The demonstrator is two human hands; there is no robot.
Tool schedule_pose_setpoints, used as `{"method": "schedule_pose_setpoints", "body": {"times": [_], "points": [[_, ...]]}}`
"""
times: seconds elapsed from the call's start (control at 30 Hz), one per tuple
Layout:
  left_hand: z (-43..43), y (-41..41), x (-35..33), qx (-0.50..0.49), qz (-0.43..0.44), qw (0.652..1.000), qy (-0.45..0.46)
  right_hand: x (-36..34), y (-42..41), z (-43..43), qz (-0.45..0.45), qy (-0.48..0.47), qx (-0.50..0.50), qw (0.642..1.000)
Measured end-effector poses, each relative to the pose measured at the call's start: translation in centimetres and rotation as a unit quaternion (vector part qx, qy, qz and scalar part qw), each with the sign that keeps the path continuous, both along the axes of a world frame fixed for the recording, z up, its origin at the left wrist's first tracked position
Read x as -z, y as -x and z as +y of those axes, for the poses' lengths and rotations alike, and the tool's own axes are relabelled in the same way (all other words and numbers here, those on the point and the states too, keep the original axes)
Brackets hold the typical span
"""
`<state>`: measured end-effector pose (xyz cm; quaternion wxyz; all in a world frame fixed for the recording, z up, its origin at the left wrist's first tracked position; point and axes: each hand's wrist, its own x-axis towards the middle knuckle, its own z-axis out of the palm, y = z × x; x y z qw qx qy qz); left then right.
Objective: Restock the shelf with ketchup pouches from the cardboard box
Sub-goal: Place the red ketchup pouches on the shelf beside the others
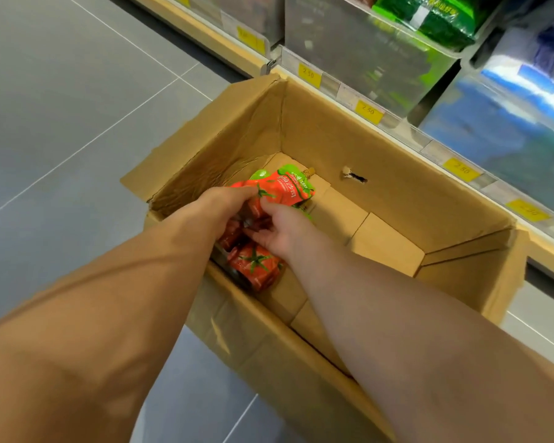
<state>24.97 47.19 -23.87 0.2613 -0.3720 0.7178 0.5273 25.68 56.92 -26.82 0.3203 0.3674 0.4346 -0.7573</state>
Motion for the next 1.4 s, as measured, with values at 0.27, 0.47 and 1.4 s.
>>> {"method": "schedule_pose_setpoints", "body": {"times": [0.27, 0.47, 1.4], "points": [[1.8, -1.5, -1.6, 0.055, -0.007, 0.997, -0.048, -2.2, -2.1, 4.3, -0.016, -0.036, -0.039, 0.998], [3.8, -4.1, -5.5, 0.14, -0.007, 0.988, -0.065, -7.2, -4.8, 7.5, 0.012, -0.108, -0.086, 0.99], [38.5, -7.9, -29.0, 0.34, 0.469, 0.815, -0.01, -32.7, -13.6, 40.1, 0.285, -0.504, 0.208, 0.789]]}}
